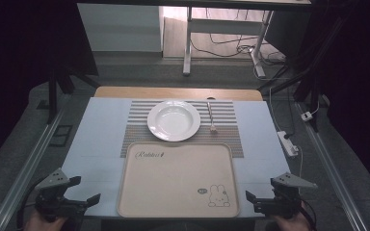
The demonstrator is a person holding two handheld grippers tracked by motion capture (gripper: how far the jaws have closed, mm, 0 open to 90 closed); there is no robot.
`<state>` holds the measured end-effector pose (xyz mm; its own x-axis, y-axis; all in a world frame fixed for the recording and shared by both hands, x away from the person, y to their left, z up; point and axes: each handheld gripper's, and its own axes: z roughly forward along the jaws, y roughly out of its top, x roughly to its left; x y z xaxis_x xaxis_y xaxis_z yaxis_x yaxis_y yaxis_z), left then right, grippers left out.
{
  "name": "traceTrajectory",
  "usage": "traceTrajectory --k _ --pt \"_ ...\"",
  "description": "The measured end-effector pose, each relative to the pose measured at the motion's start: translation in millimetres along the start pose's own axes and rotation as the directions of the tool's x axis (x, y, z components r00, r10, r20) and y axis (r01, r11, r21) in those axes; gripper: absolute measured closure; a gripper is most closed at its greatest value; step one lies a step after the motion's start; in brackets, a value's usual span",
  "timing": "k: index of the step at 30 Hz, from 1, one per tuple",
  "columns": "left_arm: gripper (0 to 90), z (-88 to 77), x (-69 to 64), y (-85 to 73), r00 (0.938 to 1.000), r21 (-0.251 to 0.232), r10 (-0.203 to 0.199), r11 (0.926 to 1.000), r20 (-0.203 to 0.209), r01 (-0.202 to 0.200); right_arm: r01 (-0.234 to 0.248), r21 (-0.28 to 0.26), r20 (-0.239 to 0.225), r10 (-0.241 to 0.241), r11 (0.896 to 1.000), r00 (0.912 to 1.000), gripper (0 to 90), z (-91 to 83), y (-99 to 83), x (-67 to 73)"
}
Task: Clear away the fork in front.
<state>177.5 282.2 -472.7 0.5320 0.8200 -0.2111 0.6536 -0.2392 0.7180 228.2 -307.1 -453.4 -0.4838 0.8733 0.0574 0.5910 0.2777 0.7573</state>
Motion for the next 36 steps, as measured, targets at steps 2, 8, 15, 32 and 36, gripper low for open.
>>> traceTrajectory --k 2,8,15,32,36 --pt "1.4 0.4 1.0 0.0 1.0000 0.002 -0.009 1.0000 0.001 0.009 0.004 0.006 -0.012 -0.004 1.000 0.9999 0.0 0.5 0.2 0.2" --pt "1.6 -0.6 4.0 -0.7 0.9993 -0.004 -0.032 0.9995 0.019 0.032 0.011 0.011 -0.024 -0.010 1.000 0.9997 0.0 1.2 0.6 0.8" --pt "2.1 1.9 0.8 0.7 0.9999 0.022 -0.003 0.9997 0.012 0.003 0.014 0.024 -0.033 -0.014 1.000 0.9994 0.0 2.4 0.9 0.8" --pt "2.3 4.0 -0.4 1.7 0.9999 0.042 0.005 0.9991 0.009 -0.006 0.036 0.043 -0.026 -0.035 0.998 0.9991 0.0 4.3 2.0 3.4" --pt "2.3 4.2 -0.5 1.7 0.9999 0.043 0.005 0.9991 0.009 -0.006 0.063 0.044 -0.019 -0.062 0.997 0.9979 0.0 4.5 2.8 6.3"
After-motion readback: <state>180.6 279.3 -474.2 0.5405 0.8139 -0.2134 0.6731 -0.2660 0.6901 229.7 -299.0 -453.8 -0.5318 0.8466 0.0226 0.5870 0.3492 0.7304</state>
